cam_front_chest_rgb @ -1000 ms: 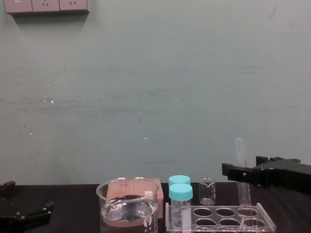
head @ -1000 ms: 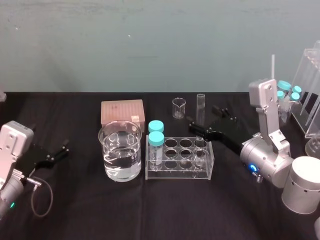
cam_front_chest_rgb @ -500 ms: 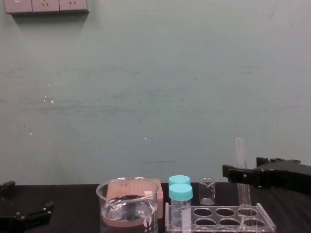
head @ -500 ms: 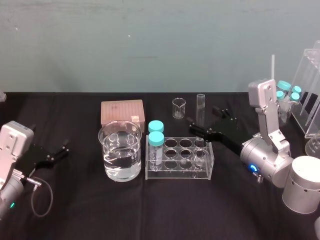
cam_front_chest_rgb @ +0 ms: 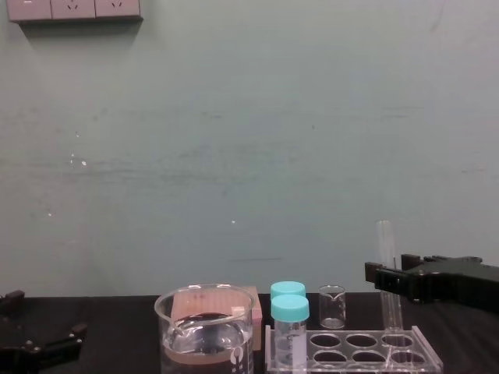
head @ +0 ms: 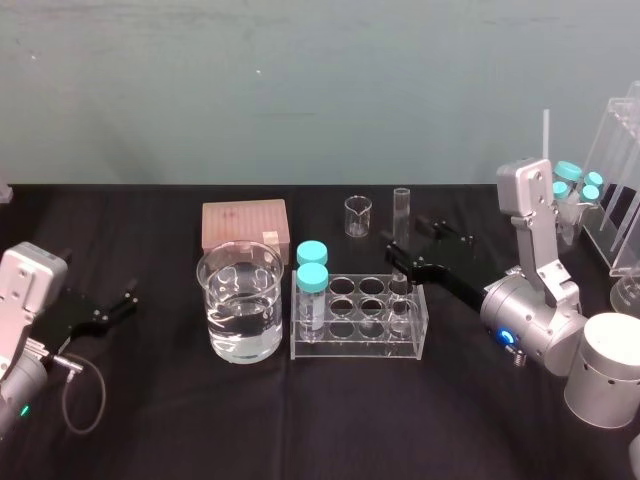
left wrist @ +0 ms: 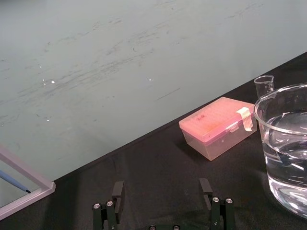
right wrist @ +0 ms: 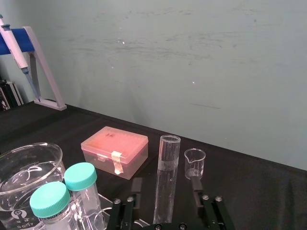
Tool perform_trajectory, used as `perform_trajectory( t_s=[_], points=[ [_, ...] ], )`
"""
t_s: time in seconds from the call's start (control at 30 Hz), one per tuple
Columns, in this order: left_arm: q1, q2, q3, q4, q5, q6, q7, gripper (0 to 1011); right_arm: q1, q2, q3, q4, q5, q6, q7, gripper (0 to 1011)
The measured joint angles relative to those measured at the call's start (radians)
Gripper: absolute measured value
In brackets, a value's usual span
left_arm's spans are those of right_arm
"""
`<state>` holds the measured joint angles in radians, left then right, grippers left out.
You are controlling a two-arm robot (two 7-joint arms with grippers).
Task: Hold the test tube with one hand and immerse one end into the beaker, then return it to the test tube rack.
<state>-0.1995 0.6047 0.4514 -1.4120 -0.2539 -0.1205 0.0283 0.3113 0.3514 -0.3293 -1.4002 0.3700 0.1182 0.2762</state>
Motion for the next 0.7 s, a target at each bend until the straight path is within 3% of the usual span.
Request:
perform_trajectory(
  t_s=[0.03, 0.43, 0.7],
  points=[
    [0.0, 0.0, 0.0, 0.0, 0.0, 0.0, 0.0, 1000, 0.0, 0.0, 0.0, 0.0, 0.0, 0.0, 0.0, 609],
    [0.0, 0.0, 0.0, 0.0, 0.0, 0.0, 0.0, 1000, 0.0, 0.0, 0.0, -0.001, 0.002, -0.002, 0.0, 233],
    [0.0, 0.0, 0.0, 0.0, 0.0, 0.0, 0.0, 1000, 0.0, 0.0, 0.0, -0.001, 0.002, -0.002, 0.0, 217]
  ],
)
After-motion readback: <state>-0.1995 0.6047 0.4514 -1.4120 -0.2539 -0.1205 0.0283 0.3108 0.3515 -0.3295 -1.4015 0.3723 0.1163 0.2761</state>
